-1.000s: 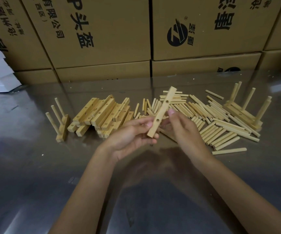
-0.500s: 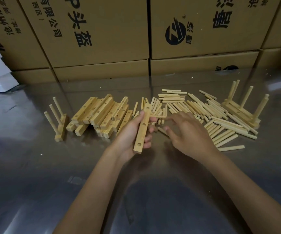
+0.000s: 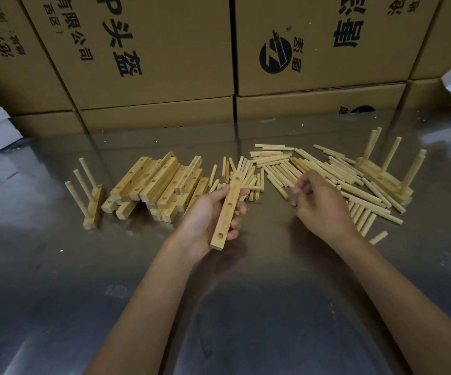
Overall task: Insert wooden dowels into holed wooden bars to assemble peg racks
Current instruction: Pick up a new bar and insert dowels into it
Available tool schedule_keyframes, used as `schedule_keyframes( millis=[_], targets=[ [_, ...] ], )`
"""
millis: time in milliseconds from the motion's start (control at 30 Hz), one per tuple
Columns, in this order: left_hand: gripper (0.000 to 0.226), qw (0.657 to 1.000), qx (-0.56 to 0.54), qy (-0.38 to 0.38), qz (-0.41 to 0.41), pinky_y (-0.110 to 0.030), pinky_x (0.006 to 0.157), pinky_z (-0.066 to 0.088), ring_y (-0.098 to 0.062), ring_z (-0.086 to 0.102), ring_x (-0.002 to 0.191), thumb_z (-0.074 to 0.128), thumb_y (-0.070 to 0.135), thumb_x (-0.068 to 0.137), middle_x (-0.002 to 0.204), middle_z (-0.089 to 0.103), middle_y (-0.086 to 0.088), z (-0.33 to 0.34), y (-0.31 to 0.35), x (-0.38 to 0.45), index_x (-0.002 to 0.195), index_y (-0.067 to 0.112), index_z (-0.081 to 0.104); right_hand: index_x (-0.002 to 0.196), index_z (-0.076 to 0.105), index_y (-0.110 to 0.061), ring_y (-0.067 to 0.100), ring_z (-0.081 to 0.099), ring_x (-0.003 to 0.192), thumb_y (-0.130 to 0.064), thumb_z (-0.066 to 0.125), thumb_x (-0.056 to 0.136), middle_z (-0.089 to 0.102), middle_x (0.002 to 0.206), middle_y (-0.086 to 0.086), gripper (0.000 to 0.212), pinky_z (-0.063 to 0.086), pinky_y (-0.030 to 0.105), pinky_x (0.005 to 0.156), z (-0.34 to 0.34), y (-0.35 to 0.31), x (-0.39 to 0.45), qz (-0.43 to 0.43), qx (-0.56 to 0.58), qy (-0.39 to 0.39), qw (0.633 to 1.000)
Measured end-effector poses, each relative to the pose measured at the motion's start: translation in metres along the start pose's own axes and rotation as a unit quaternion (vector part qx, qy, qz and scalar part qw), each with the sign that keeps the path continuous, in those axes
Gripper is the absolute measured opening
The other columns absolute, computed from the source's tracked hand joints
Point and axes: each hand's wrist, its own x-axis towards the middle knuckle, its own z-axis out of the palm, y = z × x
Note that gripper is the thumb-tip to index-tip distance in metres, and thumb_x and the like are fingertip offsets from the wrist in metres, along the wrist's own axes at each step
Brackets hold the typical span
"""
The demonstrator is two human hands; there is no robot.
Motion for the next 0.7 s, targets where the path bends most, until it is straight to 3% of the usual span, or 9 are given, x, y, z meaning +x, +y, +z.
schedule_keyframes(
  millis=[67,133,200,333,467,700],
  targets=[
    [0.04,1.0,0.01,-0.005,0.003,-0.025,0.046,0.04,-0.013,0.047,0.058,0.039,0.032,0.105,0.079,0.062,-0.003,0.0,-0.001,0.001,0.127,0.011,0.063,0.095,0.052,-0.024,0.023,0.058,0.066,-0.019,0.053,0.098,0.064,0.071,-0.003,0.006,0.046,0.038,0.063,-0.003,-0.013,-0.001,-0.025,0.119,-0.005,0.993],
    [0.038,1.0,0.016,-0.015,0.008,-0.025,0.047,0.04,-0.014,0.047,0.059,0.039,0.032,0.105,0.083,0.063,-0.004,0.0,-0.001,0.001,0.129,0.012,0.061,0.097,0.055,-0.029,0.017,0.053,0.06,-0.018,0.055,0.098,0.061,0.072,-0.011,0.01,0.041,0.033,0.055,-0.003,-0.027,-0.005,-0.067,0.155,-0.016,0.986],
    [0.037,0.999,0.028,-0.024,0.016,-0.025,0.047,0.039,-0.015,0.047,0.058,0.039,0.031,0.106,0.085,0.063,-0.005,0.0,-0.001,0.001,0.13,0.011,0.059,0.102,0.059,-0.03,0.008,0.049,0.056,-0.017,0.056,0.097,0.061,0.077,-0.016,0.014,0.037,0.028,0.052,0.0,-0.036,-0.01,-0.116,0.12,-0.024,0.986],
    [0.033,0.998,0.047,-0.024,0.036,-0.026,0.045,0.037,-0.015,0.046,0.052,0.039,0.029,0.106,0.083,0.064,-0.005,0.002,-0.001,0.001,0.131,0.018,0.058,0.11,0.064,-0.021,-0.01,0.049,0.068,-0.015,0.059,0.094,0.062,0.095,-0.012,0.017,0.031,0.008,0.059,0.004,-0.041,-0.014,-0.136,0.04,0.008,0.99],
    [0.031,0.996,0.077,-0.023,0.047,-0.027,0.046,0.037,-0.015,0.047,0.052,0.041,0.03,0.104,0.08,0.065,-0.003,0.002,-0.003,0.0,0.129,0.032,0.06,0.11,0.067,-0.018,-0.01,0.051,0.072,-0.014,0.061,0.093,0.062,0.095,-0.009,0.018,0.033,0.005,0.062,0.003,-0.042,-0.014,-0.142,0.029,0.018,0.989],
    [0.029,0.992,0.113,-0.007,0.06,-0.023,0.043,0.035,-0.013,0.045,0.048,0.046,0.029,0.103,0.069,0.058,-0.003,-0.003,-0.005,0.001,0.124,0.037,0.065,0.106,0.07,-0.012,0.002,0.049,0.072,-0.003,0.059,0.091,0.063,0.09,-0.003,0.02,0.031,0.009,0.063,0.003,-0.043,-0.014,-0.144,0.038,0.013,0.989]
  ],
)
